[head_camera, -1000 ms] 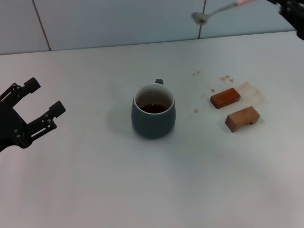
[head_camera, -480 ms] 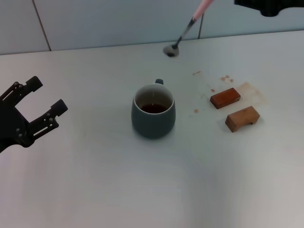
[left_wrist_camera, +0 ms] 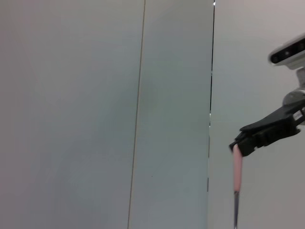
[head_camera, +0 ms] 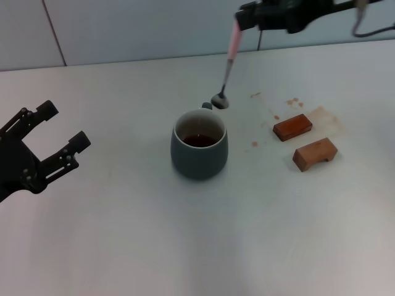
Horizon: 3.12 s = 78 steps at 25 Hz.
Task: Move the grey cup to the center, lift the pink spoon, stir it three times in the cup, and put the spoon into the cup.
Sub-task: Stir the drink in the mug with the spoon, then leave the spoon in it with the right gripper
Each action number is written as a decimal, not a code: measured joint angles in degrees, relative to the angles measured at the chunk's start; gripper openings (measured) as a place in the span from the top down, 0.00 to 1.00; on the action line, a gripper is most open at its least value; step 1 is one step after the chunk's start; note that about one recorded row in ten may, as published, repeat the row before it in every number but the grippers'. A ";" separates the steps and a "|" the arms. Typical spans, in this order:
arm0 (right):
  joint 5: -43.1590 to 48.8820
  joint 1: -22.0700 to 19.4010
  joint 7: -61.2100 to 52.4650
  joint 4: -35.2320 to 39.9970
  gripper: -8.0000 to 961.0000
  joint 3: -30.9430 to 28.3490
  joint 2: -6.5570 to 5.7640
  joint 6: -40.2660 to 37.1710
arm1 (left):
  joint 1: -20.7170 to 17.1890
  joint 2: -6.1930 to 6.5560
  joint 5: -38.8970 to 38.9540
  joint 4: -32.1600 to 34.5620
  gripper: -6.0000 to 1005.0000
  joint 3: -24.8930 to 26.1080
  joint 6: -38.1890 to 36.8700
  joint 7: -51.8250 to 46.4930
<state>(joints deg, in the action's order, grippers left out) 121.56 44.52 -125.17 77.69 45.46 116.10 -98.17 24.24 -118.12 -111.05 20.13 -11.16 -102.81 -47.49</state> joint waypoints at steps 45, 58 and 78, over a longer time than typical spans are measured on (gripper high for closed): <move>11.09 8.69 -1.59 -17.27 0.85 16.28 1.93 16.02 | 0.38 0.00 -0.03 -1.41 0.14 0.35 -0.21 0.03; 14.01 8.19 -1.45 -15.53 0.83 15.85 1.73 12.21 | 0.37 0.00 0.52 -1.48 0.14 0.35 -0.36 0.03; 15.22 8.17 -0.88 -15.81 0.82 16.95 2.11 16.61 | 0.54 0.00 0.76 -1.50 0.14 0.35 -0.40 0.03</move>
<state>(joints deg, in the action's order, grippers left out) 136.78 52.69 -126.04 61.88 62.41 118.21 -81.56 24.78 -118.12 -110.30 18.63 -10.81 -103.20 -47.46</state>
